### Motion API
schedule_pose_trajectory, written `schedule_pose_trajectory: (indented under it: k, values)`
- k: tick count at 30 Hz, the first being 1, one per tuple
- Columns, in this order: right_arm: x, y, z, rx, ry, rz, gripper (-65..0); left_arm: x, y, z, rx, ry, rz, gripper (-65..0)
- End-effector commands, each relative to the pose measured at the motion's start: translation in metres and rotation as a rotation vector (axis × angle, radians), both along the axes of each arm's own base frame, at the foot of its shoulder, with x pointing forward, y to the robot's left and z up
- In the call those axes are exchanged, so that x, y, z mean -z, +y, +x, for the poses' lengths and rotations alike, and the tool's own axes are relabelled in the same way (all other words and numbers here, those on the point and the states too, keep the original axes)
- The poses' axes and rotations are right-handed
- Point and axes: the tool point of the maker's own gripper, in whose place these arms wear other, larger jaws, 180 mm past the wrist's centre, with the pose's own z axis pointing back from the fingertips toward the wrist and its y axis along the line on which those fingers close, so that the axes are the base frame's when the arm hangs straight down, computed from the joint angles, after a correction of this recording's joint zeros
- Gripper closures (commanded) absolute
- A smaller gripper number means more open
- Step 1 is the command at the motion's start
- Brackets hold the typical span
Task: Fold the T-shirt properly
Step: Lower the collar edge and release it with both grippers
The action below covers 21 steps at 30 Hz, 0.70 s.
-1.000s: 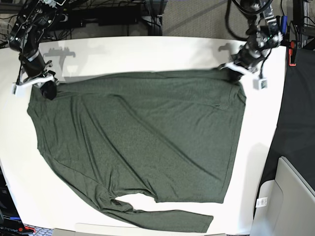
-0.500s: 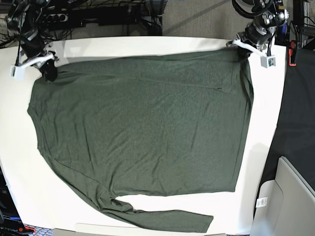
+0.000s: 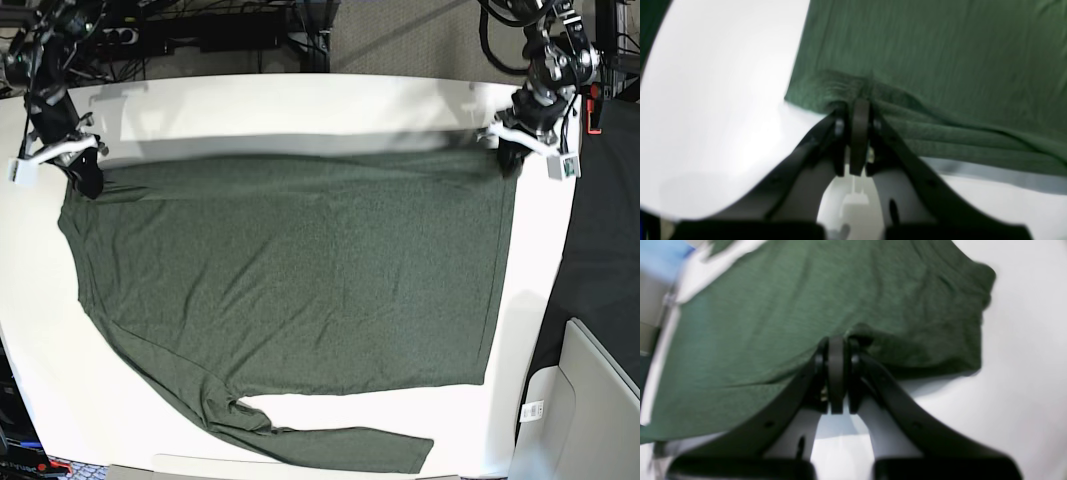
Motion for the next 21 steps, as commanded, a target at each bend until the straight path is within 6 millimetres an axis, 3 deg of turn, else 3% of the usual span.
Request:
schedule_pose_trajectory:
  k: [1, 8, 14, 21]
  values:
    - [-0.019, -0.006, 0.014, 0.005, -0.074, -0.017, 0.0, -0.016, 0.004, 0.014, -0.003, -0.063, 0.019, 0.0]
    - [-0.015, -0.014, 0.057, 0.036, -0.095, 0.024, 0.0, -0.038, 0.006, 0.062, -0.017, -0.169, -0.012, 0.0]
    - [-0.013, -0.020, 0.091, 0.053, -0.100, 0.066, 0.0, -0.024, 0.009, 0.083, -0.040, -0.151, -0.066, 0.0]
    - [-0.015, -0.018, 0.122, 0.056, -0.115, 0.121, 0.0, -0.024, 0.010, 0.104, -0.054, -0.169, -0.100, 0.0]
